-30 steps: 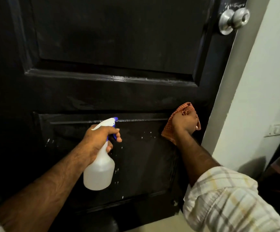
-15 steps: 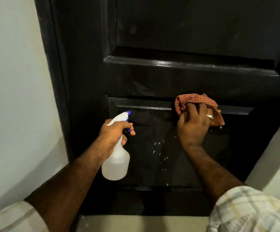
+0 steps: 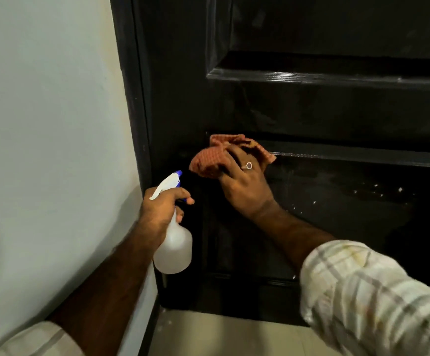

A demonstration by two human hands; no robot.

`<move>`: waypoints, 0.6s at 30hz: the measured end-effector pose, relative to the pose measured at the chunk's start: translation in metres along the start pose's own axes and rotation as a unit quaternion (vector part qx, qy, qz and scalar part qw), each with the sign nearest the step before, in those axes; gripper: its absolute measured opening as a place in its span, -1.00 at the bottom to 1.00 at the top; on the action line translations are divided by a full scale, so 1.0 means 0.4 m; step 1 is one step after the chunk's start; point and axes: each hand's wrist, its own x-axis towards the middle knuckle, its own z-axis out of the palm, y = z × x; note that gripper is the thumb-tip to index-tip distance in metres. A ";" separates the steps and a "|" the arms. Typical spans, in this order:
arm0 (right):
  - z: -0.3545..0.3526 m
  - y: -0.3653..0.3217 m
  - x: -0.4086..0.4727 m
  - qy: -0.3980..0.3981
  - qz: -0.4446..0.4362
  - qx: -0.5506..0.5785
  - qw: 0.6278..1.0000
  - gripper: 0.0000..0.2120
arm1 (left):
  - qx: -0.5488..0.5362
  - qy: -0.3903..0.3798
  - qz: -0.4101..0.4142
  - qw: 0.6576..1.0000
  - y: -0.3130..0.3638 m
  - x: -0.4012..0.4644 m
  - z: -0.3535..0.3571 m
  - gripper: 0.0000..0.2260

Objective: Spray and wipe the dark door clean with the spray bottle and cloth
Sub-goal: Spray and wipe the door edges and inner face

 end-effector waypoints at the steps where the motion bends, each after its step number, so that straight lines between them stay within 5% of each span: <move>1: 0.002 0.008 -0.028 -0.012 -0.053 -0.004 0.998 -0.76 | -0.003 -0.002 -0.004 1.000 0.001 -0.002 -0.001 -0.85; 7: 0.017 -0.016 -0.153 -0.214 -0.265 -0.052 0.939 -0.59 | -0.012 -0.013 -0.007 1.000 0.006 -0.012 -0.015 -0.81; 13: -0.052 0.129 0.069 -0.071 -0.192 -0.078 0.976 -0.62 | -0.010 -0.022 0.012 1.000 0.013 0.000 -0.002 -0.86; 18: -0.008 0.037 -0.056 -0.008 -0.068 -0.045 0.997 -0.60 | 0.006 -0.024 0.018 1.000 -0.021 0.024 0.006 -0.83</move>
